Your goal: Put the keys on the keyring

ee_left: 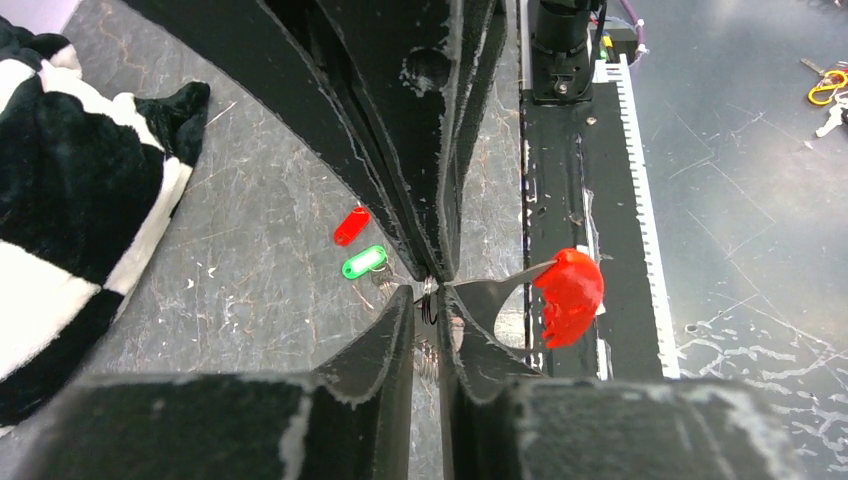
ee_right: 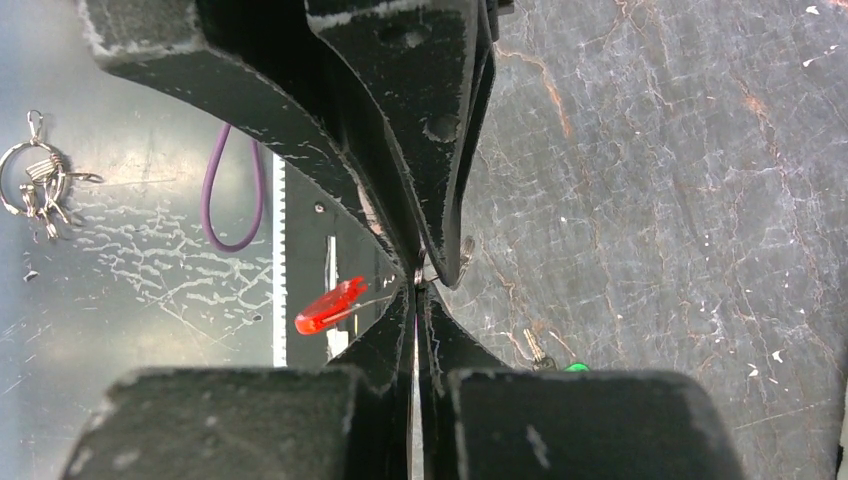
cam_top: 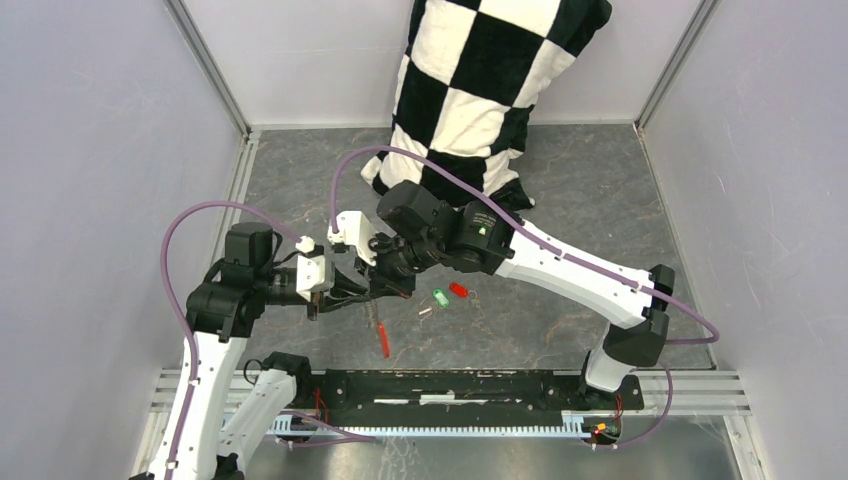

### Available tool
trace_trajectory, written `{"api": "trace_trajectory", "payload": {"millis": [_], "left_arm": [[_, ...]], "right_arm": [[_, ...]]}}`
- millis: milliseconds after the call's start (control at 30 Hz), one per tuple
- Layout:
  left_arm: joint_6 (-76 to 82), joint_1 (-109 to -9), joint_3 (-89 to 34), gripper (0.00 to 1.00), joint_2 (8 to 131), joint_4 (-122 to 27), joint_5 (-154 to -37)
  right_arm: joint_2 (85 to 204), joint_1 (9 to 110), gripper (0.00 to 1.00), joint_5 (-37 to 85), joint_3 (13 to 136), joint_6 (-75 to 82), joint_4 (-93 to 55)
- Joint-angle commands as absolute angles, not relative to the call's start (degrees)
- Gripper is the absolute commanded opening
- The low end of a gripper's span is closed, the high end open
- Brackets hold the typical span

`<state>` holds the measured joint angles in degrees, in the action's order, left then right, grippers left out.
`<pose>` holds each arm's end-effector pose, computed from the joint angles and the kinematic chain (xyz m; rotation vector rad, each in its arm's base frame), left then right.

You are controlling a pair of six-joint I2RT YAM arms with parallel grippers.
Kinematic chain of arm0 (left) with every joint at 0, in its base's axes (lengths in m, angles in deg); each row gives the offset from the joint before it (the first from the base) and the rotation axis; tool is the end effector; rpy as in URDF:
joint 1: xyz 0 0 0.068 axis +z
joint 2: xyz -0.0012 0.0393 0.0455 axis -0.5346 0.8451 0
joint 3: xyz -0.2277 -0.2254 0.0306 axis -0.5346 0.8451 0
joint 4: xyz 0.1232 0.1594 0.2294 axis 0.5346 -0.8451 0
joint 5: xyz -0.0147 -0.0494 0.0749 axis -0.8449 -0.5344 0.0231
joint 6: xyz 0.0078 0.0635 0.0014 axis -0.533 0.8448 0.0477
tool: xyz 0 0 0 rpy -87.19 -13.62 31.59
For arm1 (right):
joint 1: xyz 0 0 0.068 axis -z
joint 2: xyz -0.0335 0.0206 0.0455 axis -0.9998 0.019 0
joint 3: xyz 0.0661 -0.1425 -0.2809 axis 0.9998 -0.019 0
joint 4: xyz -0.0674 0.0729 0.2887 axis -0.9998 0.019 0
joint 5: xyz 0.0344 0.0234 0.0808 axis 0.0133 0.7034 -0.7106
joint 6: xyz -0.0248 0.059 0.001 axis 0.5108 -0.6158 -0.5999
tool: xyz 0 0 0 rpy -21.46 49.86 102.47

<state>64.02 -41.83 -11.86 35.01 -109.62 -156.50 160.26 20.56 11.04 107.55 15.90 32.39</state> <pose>0.1022 -0.0640 0.3909 1.3763 1.3487 -0.9366 0.1399 0.3993 0.4655 -1.6107 1.8021 0.9502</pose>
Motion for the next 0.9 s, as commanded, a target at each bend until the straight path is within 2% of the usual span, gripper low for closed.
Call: {"api": "trace_trajectory", "payload": {"millis": [0, 167, 233, 267, 367, 433, 533, 867], "left_arm": [[67.12, -42.29, -11.45, 0.14, 35.46, -109.53, -157.42], [67.23, -42.42, -11.44, 0.03, 35.37, -109.49, -157.48], [67.26, -42.51, -11.84, 0.02, 35.50, -109.53, -158.05], [67.40, -42.59, -12.16, 0.02, 35.53, -109.49, -158.55], [69.17, -42.60, -13.14, 0.02, 35.35, -109.42, -160.82], [71.73, -42.60, -13.91, 0.02, 34.61, -109.45, -163.24], [75.25, -42.60, -16.05, 0.02, 34.06, -109.47, -167.80], [85.59, -42.60, -26.71, 0.02, 33.30, -109.43, -176.42]], "right_arm": [[160.10, 19.93, 0.01, 9.20, 110.45, 16.02, 29.67], [158.74, 19.77, 0.01, 6.52, 108.84, 15.52, 27.05], [158.01, 19.89, 0.01, 5.40, 107.88, 15.48, 25.94], [157.54, 19.86, 0.05, 4.74, 107.35, 15.47, 25.21], [154.68, 19.92, 0.30, 4.05, 104.16, 15.57, 22.14], [150.20, 20.16, 0.43, 5.59, 100.39, 15.65, 19.06], [142.40, 20.62, 0.54, 8.47, 91.82, 16.15, 11.73], [111.44, 20.86, 0.57, 18.26, 57.83, 17.15, -24.57]]}}
